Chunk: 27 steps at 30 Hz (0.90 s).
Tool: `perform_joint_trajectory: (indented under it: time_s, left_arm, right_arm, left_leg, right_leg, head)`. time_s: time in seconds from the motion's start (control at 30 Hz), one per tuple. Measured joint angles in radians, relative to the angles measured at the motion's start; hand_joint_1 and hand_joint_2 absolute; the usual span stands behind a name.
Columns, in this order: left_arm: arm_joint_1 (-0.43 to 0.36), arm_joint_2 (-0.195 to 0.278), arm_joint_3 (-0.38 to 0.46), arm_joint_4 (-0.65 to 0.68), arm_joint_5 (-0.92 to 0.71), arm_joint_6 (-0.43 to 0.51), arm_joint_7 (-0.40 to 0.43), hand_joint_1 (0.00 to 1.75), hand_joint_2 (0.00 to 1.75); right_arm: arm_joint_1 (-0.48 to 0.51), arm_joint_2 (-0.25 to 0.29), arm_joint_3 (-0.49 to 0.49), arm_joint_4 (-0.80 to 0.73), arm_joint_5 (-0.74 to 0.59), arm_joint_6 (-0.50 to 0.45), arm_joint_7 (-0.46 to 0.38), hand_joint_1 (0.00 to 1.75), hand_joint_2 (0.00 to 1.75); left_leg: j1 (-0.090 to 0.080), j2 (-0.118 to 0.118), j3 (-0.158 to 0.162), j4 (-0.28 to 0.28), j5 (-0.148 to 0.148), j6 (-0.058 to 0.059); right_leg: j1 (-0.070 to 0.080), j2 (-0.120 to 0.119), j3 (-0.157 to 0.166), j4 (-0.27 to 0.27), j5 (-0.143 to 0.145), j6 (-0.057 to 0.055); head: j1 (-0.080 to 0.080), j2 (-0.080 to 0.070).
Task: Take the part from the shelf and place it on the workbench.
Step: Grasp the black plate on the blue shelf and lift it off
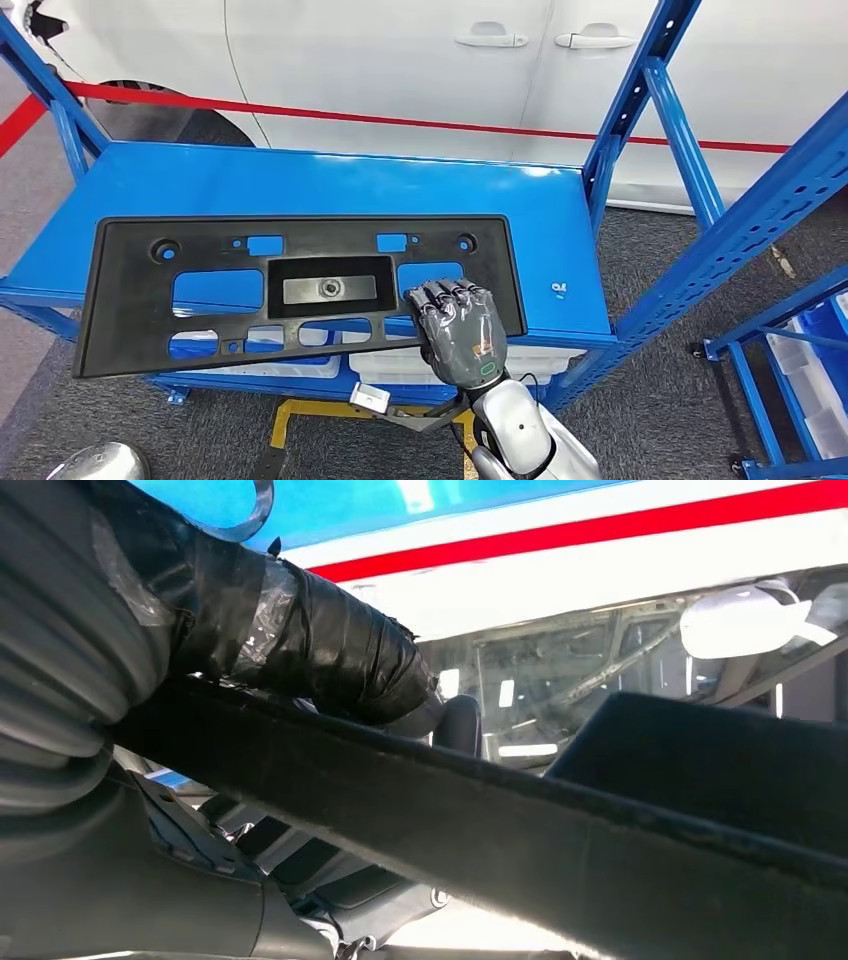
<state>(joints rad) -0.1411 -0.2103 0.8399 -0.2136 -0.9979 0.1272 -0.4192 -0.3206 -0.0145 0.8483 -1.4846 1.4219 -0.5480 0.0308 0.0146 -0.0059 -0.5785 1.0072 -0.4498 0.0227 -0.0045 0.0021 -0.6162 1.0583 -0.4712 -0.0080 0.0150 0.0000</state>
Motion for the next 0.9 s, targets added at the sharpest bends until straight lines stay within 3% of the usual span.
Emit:
perform_joint_trajectory:
  time_s: [0.1, 0.13, 0.17, 0.2, 0.23, 0.3, 0.37, 0.5, 0.57, 0.63, 0.67, 0.7, 0.73, 0.8, 0.87, 0.9]
  left_arm:
    - [-0.002, -0.001, 0.0, 0.0, -0.001, 0.046, 0.027, 0.0, 1.75]
    - [-0.001, -0.002, 0.001, 0.0, -0.001, 0.054, 0.032, 0.0, 1.75]
    - [-0.001, -0.002, 0.001, 0.0, 0.0, 0.059, 0.036, 0.0, 1.75]
    - [0.0, -0.002, 0.002, 0.0, 0.0, 0.061, 0.039, 0.0, 1.75]
    - [0.0, -0.002, 0.003, 0.0, 0.001, 0.063, 0.041, 0.0, 1.75]
    - [0.0, -0.003, 0.003, 0.0, 0.0, 0.068, 0.042, 0.0, 1.75]
    - [0.0, -0.004, 0.003, 0.0, -0.001, 0.073, 0.042, 0.0, 1.75]
    - [0.0, -0.004, 0.003, 0.0, -0.002, 0.078, 0.044, 0.0, 1.75]
    - [0.0, -0.004, 0.003, 0.0, -0.005, 0.078, 0.044, 0.0, 1.75]
    - [0.001, -0.004, 0.003, 0.0, -0.007, 0.079, 0.046, 0.0, 1.75]
    - [0.002, -0.004, 0.003, 0.0, -0.007, 0.08, 0.048, 0.0, 1.75]
    - [0.004, -0.004, 0.003, 0.0, -0.008, 0.08, 0.049, 0.0, 1.75]
    - [0.004, -0.004, 0.003, 0.0, -0.008, 0.08, 0.05, 0.0, 1.75]
    - [0.003, -0.004, 0.003, 0.0, -0.008, 0.081, 0.051, 0.0, 1.75]
    - [0.002, -0.004, 0.003, 0.0, -0.008, 0.081, 0.051, 0.0, 1.75]
    - [0.002, -0.004, 0.003, 0.0, -0.009, 0.081, 0.052, 0.0, 1.75]
  right_arm:
    - [0.0, 0.0, 0.0, 0.002, -0.011, 0.001, 0.002, 1.75, 1.75]
    - [0.001, 0.0, 0.0, 0.003, -0.014, 0.001, 0.002, 1.75, 1.75]
    - [0.003, -0.001, 0.0, 0.005, -0.016, 0.001, 0.003, 1.75, 1.75]
    - [0.003, -0.002, 0.0, 0.007, -0.017, 0.001, 0.003, 1.75, 1.75]
    - [0.004, -0.003, 0.0, 0.009, -0.018, 0.001, 0.003, 1.75, 1.75]
    - [0.003, -0.003, 0.0, 0.009, -0.019, 0.001, 0.003, 1.75, 1.75]
    - [0.002, -0.003, 0.0, 0.009, -0.021, 0.001, 0.004, 1.75, 1.75]
    - [0.003, -0.003, 0.0, 0.01, -0.022, 0.001, 0.011, 1.75, 1.75]
    - [0.003, -0.003, 0.0, 0.009, -0.025, 0.001, 0.014, 1.75, 1.75]
    - [0.004, -0.002, 0.0, 0.01, -0.029, 0.001, 0.016, 1.75, 1.75]
    - [0.005, -0.003, 0.0, 0.012, -0.031, 0.001, 0.017, 1.75, 1.75]
    - [0.005, -0.003, 0.0, 0.013, -0.031, 0.001, 0.017, 1.75, 1.75]
    - [0.006, -0.003, 0.0, 0.014, -0.032, 0.001, 0.017, 1.75, 1.75]
    - [0.006, -0.002, 0.0, 0.014, -0.033, 0.001, 0.017, 1.75, 1.75]
    - [0.006, -0.002, 0.0, 0.014, -0.034, 0.001, 0.018, 1.75, 1.75]
    - [0.007, -0.003, 0.0, 0.014, -0.034, 0.001, 0.018, 1.75, 1.75]
  left_leg:
    - [0.003, 0.003, 0.0, -0.007, 0.006, 0.012]
    - [0.003, 0.003, -0.001, -0.006, 0.006, 0.012]
    - [0.003, 0.003, -0.001, -0.005, 0.006, 0.012]
    - [0.002, 0.002, -0.002, -0.003, 0.005, 0.012]
    - [0.002, 0.001, -0.001, 0.0, 0.003, 0.011]
    - [0.001, -0.001, -0.002, 0.007, -0.002, 0.006]
    - [-0.003, -0.001, -0.005, 0.012, -0.005, -0.003]
    - [0.0, 0.0, -0.012, 0.029, -0.02, -0.024]
    - [0.002, 0.001, -0.049, 0.115, -0.073, -0.034]
    - [0.004, 0.001, -0.111, 0.25, -0.133, -0.041]
    - [0.005, 0.001, -0.131, 0.29, -0.142, -0.042]
    - [0.005, 0.001, -0.133, 0.294, -0.131, -0.043]
    - [0.006, 0.001, -0.116, 0.257, -0.102, -0.042]
    - [0.005, 0.001, -0.047, 0.116, -0.035, -0.038]
    - [0.001, -0.001, -0.005, 0.026, -0.007, -0.029]
    - [-0.001, -0.002, -0.003, 0.019, -0.01, -0.026]
  right_leg:
    - [-0.003, -0.001, -0.072, 0.16, -0.09, 0.009]
    - [-0.003, -0.001, -0.099, 0.219, -0.112, 0.011]
    - [-0.004, -0.001, -0.112, 0.247, -0.115, 0.012]
    - [-0.005, -0.001, -0.108, 0.242, -0.102, 0.012]
    - [-0.006, -0.001, -0.086, 0.199, -0.072, 0.01]
    - [-0.005, -0.001, -0.018, 0.065, -0.015, 0.004]
    - [-0.002, -0.001, 0.019, -0.009, 0.002, -0.003]
    - [-0.003, 0.001, 0.023, -0.022, 0.006, -0.021]
    - [-0.007, -0.002, 0.025, -0.027, 0.009, -0.03]
    - [-0.007, -0.003, 0.024, -0.027, 0.009, -0.033]
    - [-0.007, -0.003, 0.024, -0.026, 0.009, -0.033]
    - [-0.007, -0.003, 0.024, -0.026, 0.009, -0.033]
    - [-0.007, -0.002, 0.025, -0.025, 0.009, -0.033]
    - [-0.006, 0.0, 0.026, -0.023, 0.007, -0.029]
    - [-0.003, 0.001, 0.024, -0.02, 0.006, -0.02]
    - [-0.002, 0.001, 0.022, -0.02, 0.008, -0.015]
  head:
    - [0.0, 0.0]
    - [0.0, 0.0]
    - [0.0, 0.0]
    - [0.0, 0.0]
    - [0.0, 0.0]
    - [0.0, 0.0]
    - [0.0, 0.0]
    - [0.0, 0.0]
    - [-0.001, 0.0]
    - [-0.002, 0.0]
    - [-0.002, 0.0]
    - [-0.001, 0.0]
    - [-0.002, 0.0]
    - [-0.001, 0.0]
    - [-0.001, 0.0]
    - [-0.001, 0.0]
